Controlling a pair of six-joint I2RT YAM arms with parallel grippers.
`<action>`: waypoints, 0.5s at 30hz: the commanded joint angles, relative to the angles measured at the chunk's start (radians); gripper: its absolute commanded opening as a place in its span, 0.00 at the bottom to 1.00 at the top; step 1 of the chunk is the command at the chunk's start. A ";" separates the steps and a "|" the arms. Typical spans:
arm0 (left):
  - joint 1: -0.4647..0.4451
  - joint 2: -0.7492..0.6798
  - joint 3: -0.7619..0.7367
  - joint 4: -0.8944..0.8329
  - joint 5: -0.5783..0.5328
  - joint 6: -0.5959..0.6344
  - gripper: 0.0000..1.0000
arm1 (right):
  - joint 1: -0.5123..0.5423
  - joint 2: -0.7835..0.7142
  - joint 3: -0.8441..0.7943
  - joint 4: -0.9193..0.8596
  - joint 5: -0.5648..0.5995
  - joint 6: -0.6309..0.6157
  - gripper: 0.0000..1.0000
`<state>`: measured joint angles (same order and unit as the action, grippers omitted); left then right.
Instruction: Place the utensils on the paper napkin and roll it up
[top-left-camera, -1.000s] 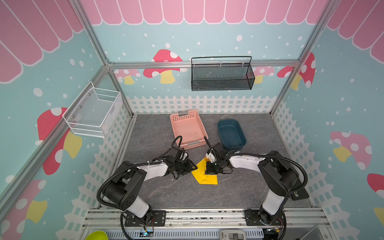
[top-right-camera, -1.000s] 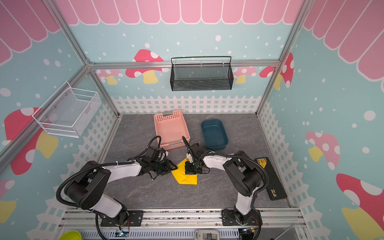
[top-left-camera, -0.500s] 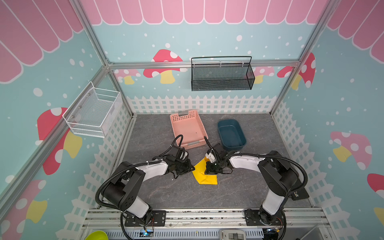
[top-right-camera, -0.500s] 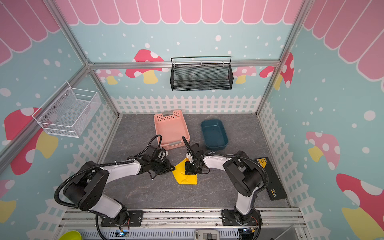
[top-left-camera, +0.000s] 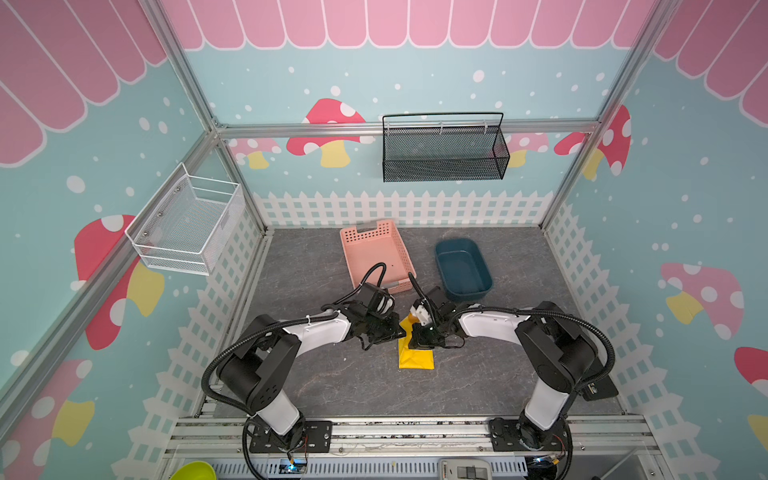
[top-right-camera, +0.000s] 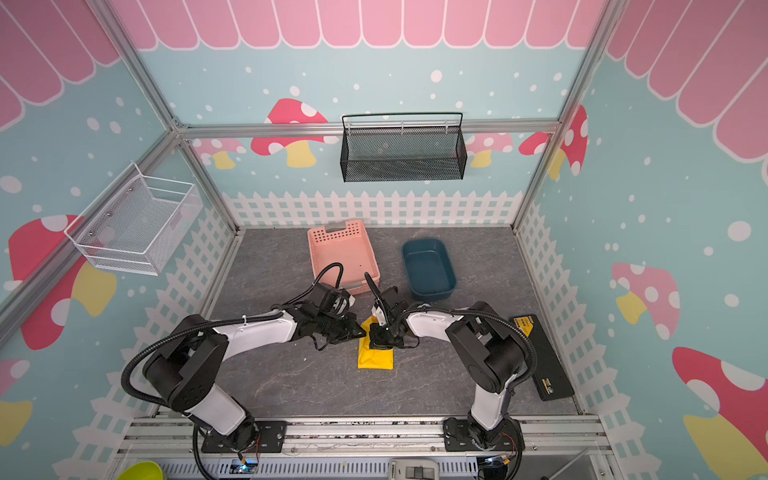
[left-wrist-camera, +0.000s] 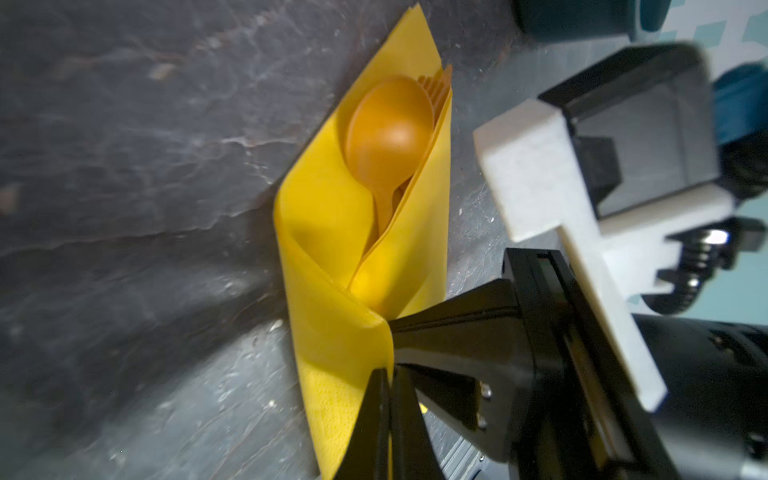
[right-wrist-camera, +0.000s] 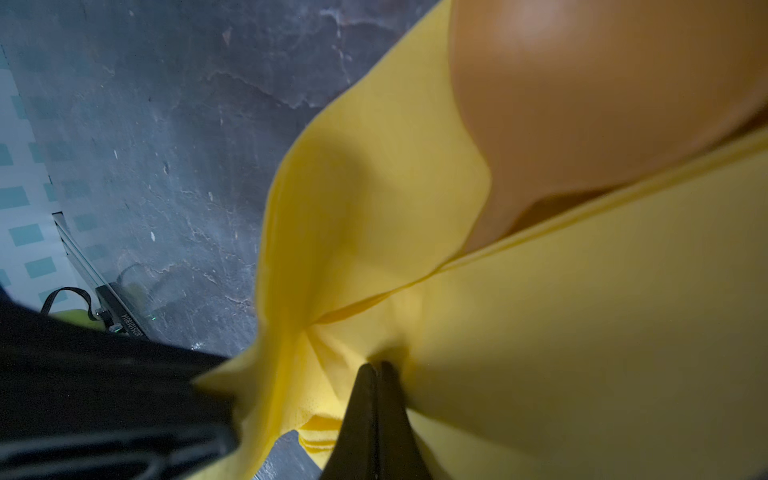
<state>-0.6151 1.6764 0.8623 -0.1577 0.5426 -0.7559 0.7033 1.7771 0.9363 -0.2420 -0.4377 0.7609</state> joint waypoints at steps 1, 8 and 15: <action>-0.013 0.043 0.033 -0.055 0.008 -0.018 0.02 | 0.010 0.014 -0.036 -0.048 0.033 0.003 0.00; -0.015 0.116 0.074 -0.097 0.016 -0.030 0.03 | 0.011 0.008 -0.035 -0.047 0.034 0.003 0.00; -0.015 0.177 0.114 -0.175 0.012 -0.002 0.03 | 0.010 -0.006 -0.034 -0.037 0.025 0.000 0.00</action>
<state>-0.6266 1.8187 0.9565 -0.2802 0.5537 -0.7742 0.7033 1.7741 0.9333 -0.2386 -0.4381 0.7609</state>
